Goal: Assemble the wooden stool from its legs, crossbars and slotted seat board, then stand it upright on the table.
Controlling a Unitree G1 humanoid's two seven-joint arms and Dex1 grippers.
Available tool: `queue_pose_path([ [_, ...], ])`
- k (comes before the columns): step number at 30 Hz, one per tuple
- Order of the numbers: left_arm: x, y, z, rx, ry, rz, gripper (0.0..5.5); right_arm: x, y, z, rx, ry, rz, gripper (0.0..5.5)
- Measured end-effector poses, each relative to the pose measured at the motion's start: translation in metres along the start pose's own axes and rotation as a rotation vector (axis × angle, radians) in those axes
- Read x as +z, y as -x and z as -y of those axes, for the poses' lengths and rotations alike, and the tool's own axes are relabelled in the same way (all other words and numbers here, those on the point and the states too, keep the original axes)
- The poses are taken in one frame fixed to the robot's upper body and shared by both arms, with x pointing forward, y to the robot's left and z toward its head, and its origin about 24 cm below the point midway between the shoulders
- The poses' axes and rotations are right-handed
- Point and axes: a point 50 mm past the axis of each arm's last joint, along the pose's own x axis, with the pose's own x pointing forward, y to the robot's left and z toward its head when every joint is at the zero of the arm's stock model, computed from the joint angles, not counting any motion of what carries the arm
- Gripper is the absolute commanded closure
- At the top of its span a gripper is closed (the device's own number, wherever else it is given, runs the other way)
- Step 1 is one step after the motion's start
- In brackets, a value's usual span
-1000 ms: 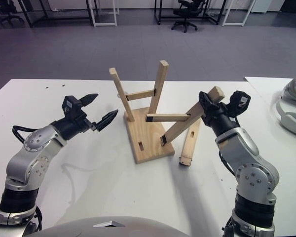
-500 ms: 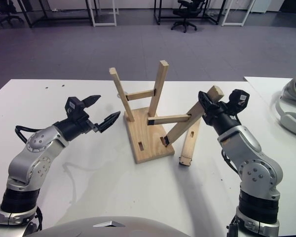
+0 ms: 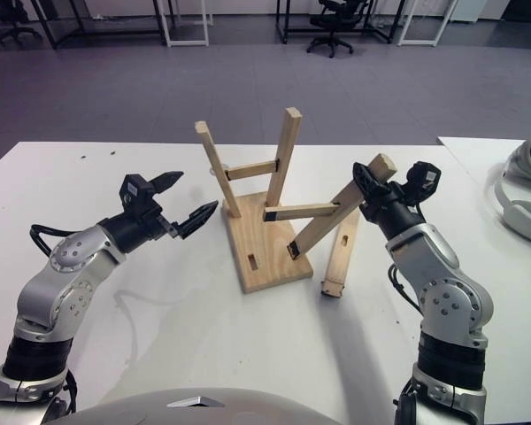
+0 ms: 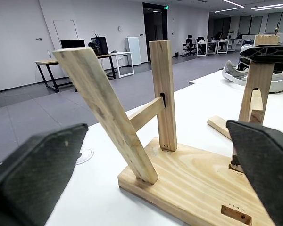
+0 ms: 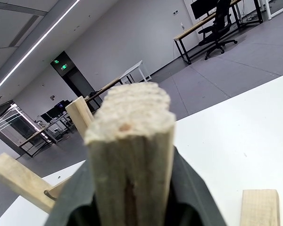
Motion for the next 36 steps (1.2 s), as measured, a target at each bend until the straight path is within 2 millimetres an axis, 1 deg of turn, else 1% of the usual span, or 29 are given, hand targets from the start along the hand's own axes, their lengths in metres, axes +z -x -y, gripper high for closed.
queue_pose_path([
  [4,0.000,0.000,0.001,-0.007,0.001,0.000,0.10,-0.004,-0.002,-0.004,0.027,0.078,-0.010,4.46],
  [8,0.000,0.000,0.001,-0.008,0.000,0.000,0.10,-0.006,0.003,-0.013,0.039,0.144,-0.005,4.46],
  [13,0.000,-0.001,0.001,-0.010,0.000,-0.002,0.10,-0.019,0.007,-0.029,0.034,0.218,-0.015,4.46],
  [20,-0.001,-0.002,0.002,-0.006,-0.002,-0.004,0.10,-0.029,0.005,-0.042,0.018,0.293,-0.008,4.46],
  [28,-0.003,-0.003,0.005,-0.009,-0.003,-0.010,0.10,-0.031,0.002,-0.048,0.065,0.342,-0.025,4.46],
  [36,-0.003,-0.003,0.005,-0.009,-0.002,-0.010,0.10,-0.030,-0.003,-0.047,0.121,0.344,-0.051,4.46],
])
